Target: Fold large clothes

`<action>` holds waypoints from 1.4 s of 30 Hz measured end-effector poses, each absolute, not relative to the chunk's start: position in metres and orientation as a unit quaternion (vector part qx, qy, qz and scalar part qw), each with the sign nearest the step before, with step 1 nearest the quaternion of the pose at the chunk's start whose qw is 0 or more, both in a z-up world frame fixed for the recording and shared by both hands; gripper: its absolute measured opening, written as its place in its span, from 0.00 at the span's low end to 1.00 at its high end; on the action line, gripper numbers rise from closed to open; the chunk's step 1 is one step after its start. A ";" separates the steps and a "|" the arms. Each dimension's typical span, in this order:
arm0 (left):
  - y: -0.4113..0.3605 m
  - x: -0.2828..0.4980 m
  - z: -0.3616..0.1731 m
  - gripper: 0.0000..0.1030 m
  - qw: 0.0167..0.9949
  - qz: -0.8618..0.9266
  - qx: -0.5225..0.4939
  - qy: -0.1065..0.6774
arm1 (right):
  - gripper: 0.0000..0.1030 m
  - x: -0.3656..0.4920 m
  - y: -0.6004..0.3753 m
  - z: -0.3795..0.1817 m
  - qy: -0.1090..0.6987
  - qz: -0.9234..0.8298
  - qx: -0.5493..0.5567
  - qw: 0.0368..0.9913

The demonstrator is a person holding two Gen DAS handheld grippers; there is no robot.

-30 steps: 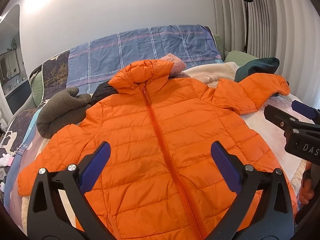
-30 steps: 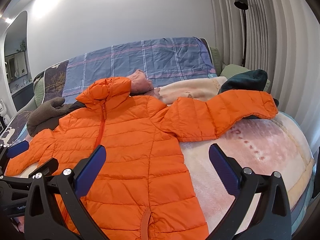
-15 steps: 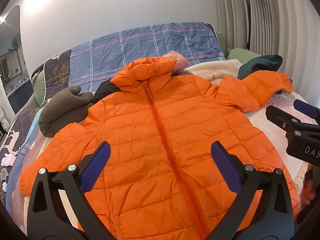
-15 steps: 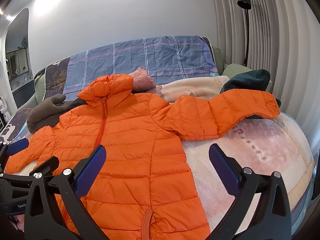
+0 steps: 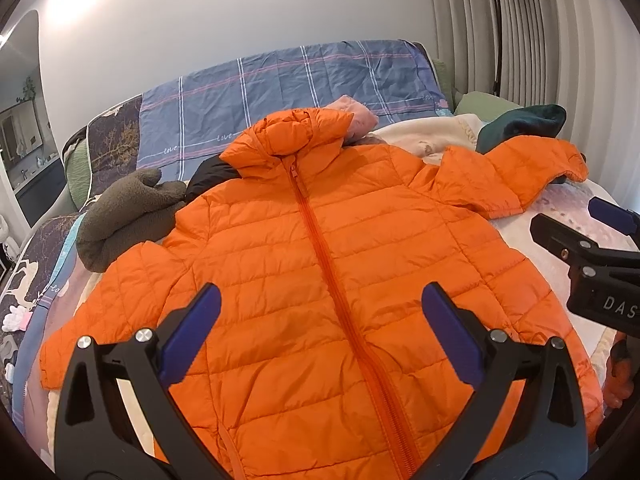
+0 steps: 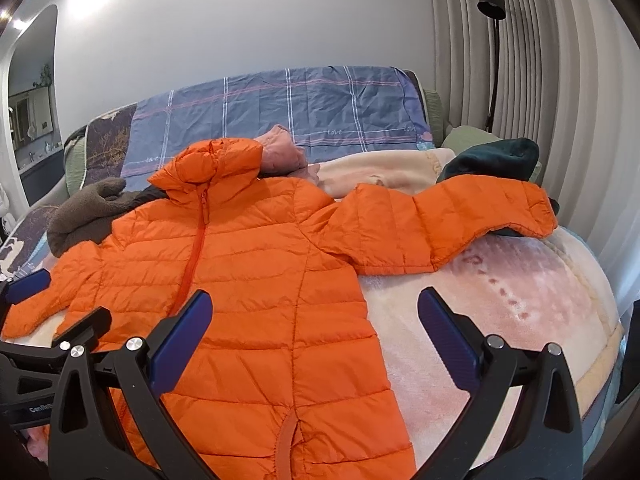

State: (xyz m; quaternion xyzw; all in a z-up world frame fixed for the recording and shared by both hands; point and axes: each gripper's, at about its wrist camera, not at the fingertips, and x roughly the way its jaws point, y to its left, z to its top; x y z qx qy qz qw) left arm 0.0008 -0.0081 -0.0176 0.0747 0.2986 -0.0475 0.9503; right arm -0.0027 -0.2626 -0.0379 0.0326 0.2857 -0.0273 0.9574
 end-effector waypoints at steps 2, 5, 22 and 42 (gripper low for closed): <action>-0.008 0.001 -0.018 0.98 0.950 -0.048 0.075 0.298 | 0.96 -0.002 -0.264 -0.039 0.288 -0.032 0.032 0.956; -0.008 0.001 -0.018 0.98 0.950 -0.049 0.075 0.298 | 0.95 -0.003 -0.265 -0.039 0.289 -0.033 0.035 0.956; -0.010 0.000 -0.020 0.98 0.950 -0.051 0.079 0.299 | 0.95 -0.005 -0.264 -0.038 0.283 -0.025 0.044 0.958; 0.112 0.228 0.041 0.92 0.937 -0.069 -0.063 0.338 | 0.91 0.268 -0.261 0.013 0.360 0.145 0.058 0.920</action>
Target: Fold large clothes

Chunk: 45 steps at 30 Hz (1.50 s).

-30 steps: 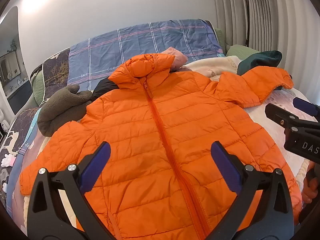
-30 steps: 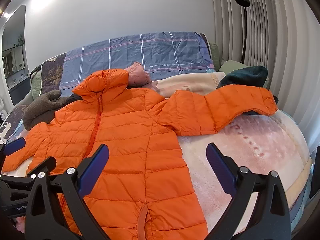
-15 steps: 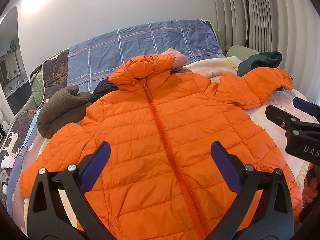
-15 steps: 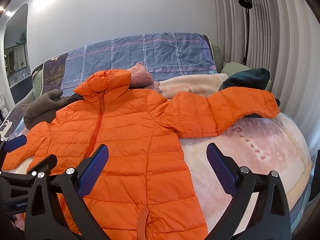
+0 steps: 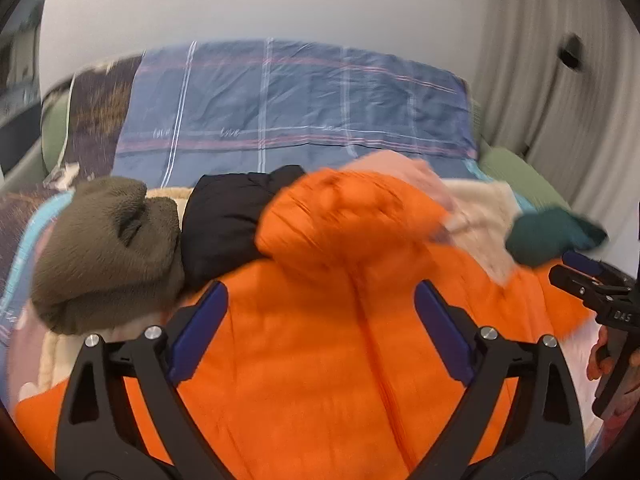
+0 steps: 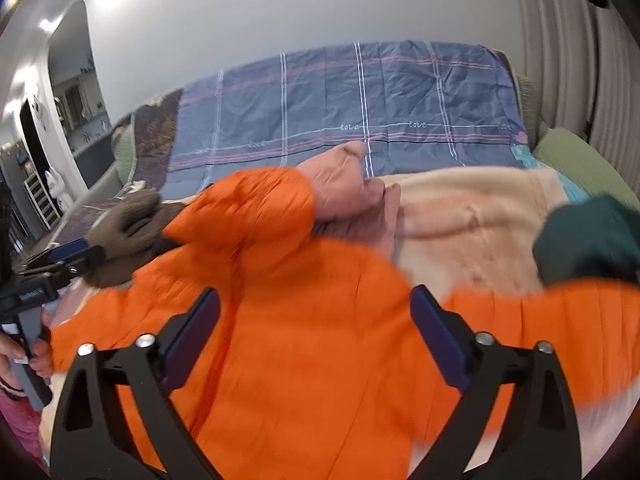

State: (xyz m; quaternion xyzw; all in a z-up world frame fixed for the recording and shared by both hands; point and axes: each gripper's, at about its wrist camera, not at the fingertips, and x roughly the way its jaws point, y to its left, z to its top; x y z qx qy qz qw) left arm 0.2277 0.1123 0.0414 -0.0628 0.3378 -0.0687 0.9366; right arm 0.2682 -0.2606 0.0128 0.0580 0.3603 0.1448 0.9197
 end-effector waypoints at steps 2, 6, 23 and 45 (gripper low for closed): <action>0.131 0.276 0.032 0.92 0.929 -0.069 -0.088 0.353 | 0.91 0.315 -0.259 0.006 0.391 0.176 0.094 0.899; 0.161 0.351 -0.007 0.92 0.892 -0.087 -0.183 0.405 | 0.91 0.399 -0.259 -0.026 0.446 0.199 0.216 0.846; 0.116 0.298 0.041 0.72 0.887 -0.306 -0.157 0.307 | 0.41 0.357 -0.238 0.012 0.376 0.397 0.178 0.818; 0.050 0.208 -0.121 0.65 0.879 -0.151 0.060 0.448 | 0.40 0.248 -0.187 -0.144 0.485 0.203 0.086 0.846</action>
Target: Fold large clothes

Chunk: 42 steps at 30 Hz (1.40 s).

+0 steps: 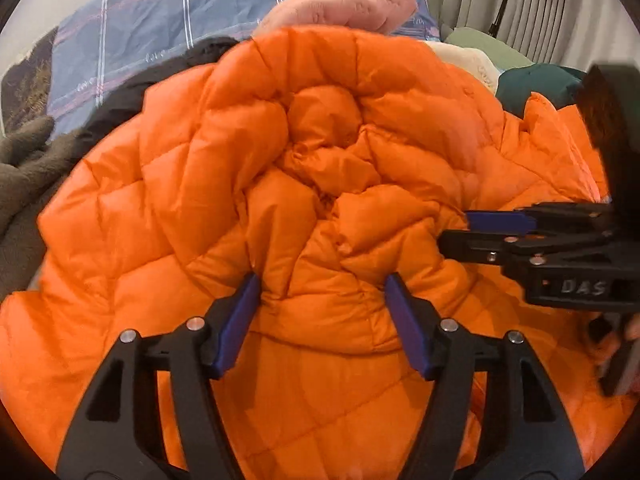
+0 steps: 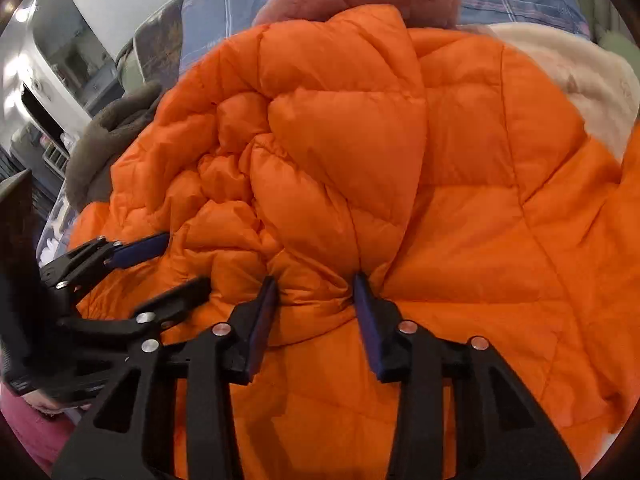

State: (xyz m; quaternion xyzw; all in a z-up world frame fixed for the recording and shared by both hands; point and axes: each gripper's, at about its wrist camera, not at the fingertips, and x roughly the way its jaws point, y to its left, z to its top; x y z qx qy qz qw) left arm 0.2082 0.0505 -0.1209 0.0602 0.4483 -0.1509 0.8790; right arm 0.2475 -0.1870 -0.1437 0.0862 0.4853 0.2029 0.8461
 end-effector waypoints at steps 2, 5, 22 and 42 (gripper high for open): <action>0.062 0.192 -0.101 0.75 0.885 -0.148 0.049 0.438 | 0.40 0.241 -0.192 -0.131 0.486 0.208 0.078 0.845; 0.101 0.146 -0.063 0.84 0.910 -0.141 0.017 0.389 | 0.41 0.227 -0.200 -0.104 0.453 0.212 0.073 0.863; 0.368 -0.069 -0.138 0.81 0.837 0.119 -0.384 0.371 | 0.55 0.219 -0.123 -0.151 0.429 0.150 -0.037 0.890; 0.416 -0.021 -0.079 0.07 0.859 0.173 -0.420 0.236 | 0.66 0.212 -0.146 -0.156 0.420 0.186 0.018 0.888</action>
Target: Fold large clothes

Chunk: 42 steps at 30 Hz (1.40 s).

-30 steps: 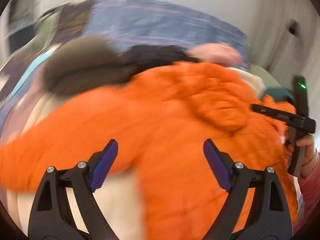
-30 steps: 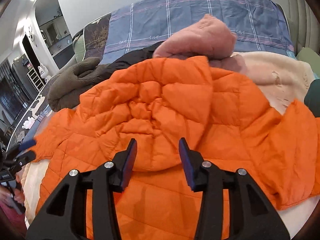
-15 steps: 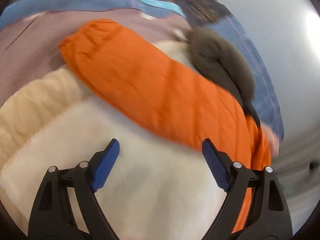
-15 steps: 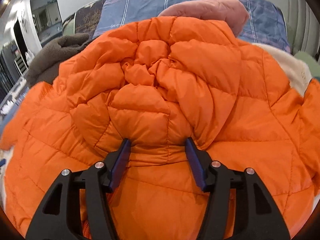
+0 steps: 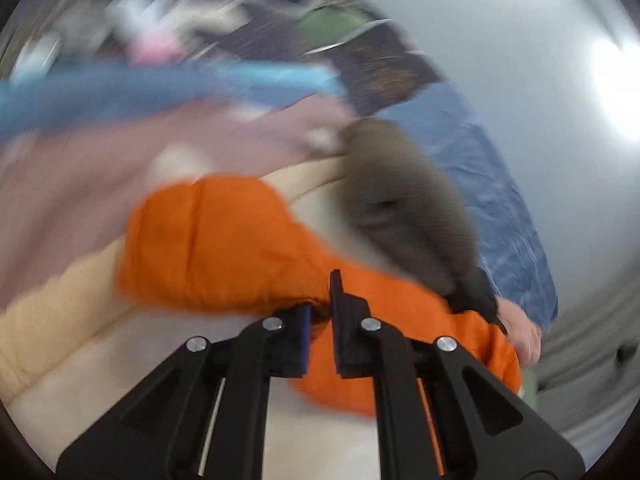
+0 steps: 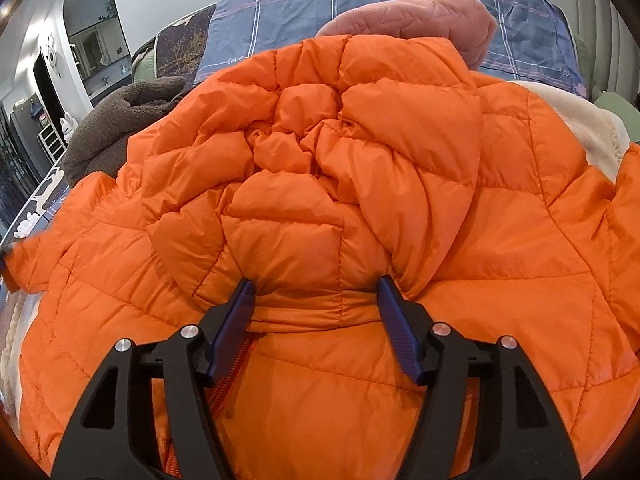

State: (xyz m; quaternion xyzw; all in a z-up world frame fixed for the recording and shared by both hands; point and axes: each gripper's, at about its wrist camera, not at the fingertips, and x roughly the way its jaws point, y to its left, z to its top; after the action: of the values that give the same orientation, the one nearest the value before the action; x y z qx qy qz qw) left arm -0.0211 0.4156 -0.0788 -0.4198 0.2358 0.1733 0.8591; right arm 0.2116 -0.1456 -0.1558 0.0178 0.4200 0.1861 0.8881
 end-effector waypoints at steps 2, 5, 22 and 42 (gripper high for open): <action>0.380 0.004 -0.038 0.07 0.892 0.121 -0.379 0.215 | 0.67 0.211 -0.146 -0.155 0.420 0.189 0.020 0.888; 0.309 0.047 0.013 0.07 0.924 0.021 -0.327 0.200 | 0.68 0.211 -0.149 -0.154 0.419 0.193 0.027 0.887; 0.064 0.124 -0.032 0.66 0.911 -0.187 -0.098 0.353 | 0.78 0.174 -0.230 -0.122 0.442 0.227 0.091 0.863; 0.143 0.121 -0.056 0.43 0.919 -0.076 -0.083 0.379 | 0.36 0.175 -0.280 -0.092 0.429 0.096 0.119 0.890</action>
State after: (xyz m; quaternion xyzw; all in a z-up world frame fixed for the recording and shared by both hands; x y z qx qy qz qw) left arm 0.1210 0.1431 -0.0558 -0.0826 0.3790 -0.0757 0.9186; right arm 0.1747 -0.2799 -0.0918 0.1193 0.4286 0.0959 0.8904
